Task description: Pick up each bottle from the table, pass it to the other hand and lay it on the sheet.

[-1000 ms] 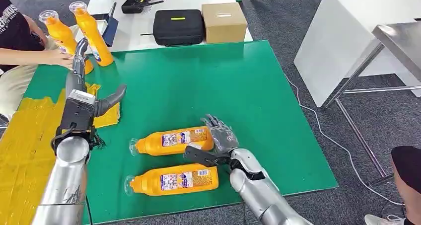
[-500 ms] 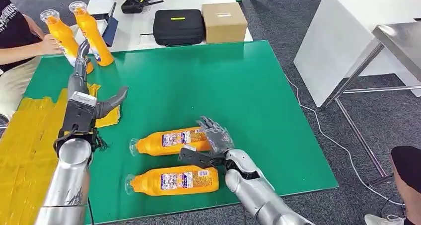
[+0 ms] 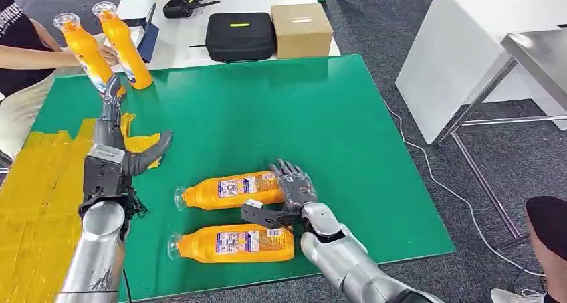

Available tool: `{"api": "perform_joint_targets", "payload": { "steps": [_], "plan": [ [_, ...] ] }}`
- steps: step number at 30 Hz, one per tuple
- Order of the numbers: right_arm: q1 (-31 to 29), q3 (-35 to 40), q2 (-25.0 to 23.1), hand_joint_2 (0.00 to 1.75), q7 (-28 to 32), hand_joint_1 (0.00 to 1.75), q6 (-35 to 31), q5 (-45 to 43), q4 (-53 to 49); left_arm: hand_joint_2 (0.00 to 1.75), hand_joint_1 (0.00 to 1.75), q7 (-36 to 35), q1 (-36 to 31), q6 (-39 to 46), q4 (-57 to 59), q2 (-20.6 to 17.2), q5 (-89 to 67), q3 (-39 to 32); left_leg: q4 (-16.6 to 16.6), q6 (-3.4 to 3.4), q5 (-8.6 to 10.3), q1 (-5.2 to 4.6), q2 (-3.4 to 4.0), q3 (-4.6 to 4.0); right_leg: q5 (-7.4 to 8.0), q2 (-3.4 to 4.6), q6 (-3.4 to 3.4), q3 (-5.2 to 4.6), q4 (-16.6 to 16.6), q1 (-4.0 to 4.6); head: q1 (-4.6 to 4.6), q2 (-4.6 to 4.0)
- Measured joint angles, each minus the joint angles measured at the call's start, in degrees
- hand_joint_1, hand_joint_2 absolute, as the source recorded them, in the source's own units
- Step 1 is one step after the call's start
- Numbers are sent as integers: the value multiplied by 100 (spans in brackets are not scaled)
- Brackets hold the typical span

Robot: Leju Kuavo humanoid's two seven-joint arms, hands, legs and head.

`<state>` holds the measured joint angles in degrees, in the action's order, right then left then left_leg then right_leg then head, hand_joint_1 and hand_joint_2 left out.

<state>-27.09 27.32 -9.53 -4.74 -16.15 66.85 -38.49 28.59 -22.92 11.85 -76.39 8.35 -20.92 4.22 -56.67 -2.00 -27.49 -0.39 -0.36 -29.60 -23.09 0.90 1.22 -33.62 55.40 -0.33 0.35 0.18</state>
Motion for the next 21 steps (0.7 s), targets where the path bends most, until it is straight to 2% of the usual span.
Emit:
{"api": "perform_joint_targets", "payload": {
  "steps": [8, 18, 19, 20, 21],
  "plan": [
    [-210, 127, -52, 0, -376, 0, 110, 591, 376, 175, 0, 28, 401, -173, -365, 22, 7, 0, 1, 1, -1, -1, 5, 28, 0, 2, 0, 23, -3, 1, 2, 0],
    [-422, 207, -133, 0, -647, 0, 337, 1115, 594, 175, 0, 146, 478, -144, -384, 11, 133, -2, 2, 1, -1, 0, 5, 58, 0, 3, -1, 54, -2, 2, 0, 0],
    [-442, 225, -135, 175, -667, 0, 352, 1131, 616, 175, 0, 155, 500, -127, -389, 7, 144, -2, 2, 1, -1, 1, 5, 58, 0, 3, -1, 54, -2, 3, 2, 0],
    [-460, 242, -142, 175, -676, 0, 356, 1135, 631, 175, 0, 157, 512, -116, -389, 2, 162, -4, 2, 1, -1, 1, 5, 58, 0, 3, -1, 54, -3, 3, 2, 0],
    [-471, 245, -151, 175, -680, 12, 361, 1137, 647, 175, 0, 162, 522, -114, -389, -2, 173, -4, 2, 1, -1, 1, 5, 59, 0, 3, -1, 55, -3, 3, 2, 0]
  ]
}}
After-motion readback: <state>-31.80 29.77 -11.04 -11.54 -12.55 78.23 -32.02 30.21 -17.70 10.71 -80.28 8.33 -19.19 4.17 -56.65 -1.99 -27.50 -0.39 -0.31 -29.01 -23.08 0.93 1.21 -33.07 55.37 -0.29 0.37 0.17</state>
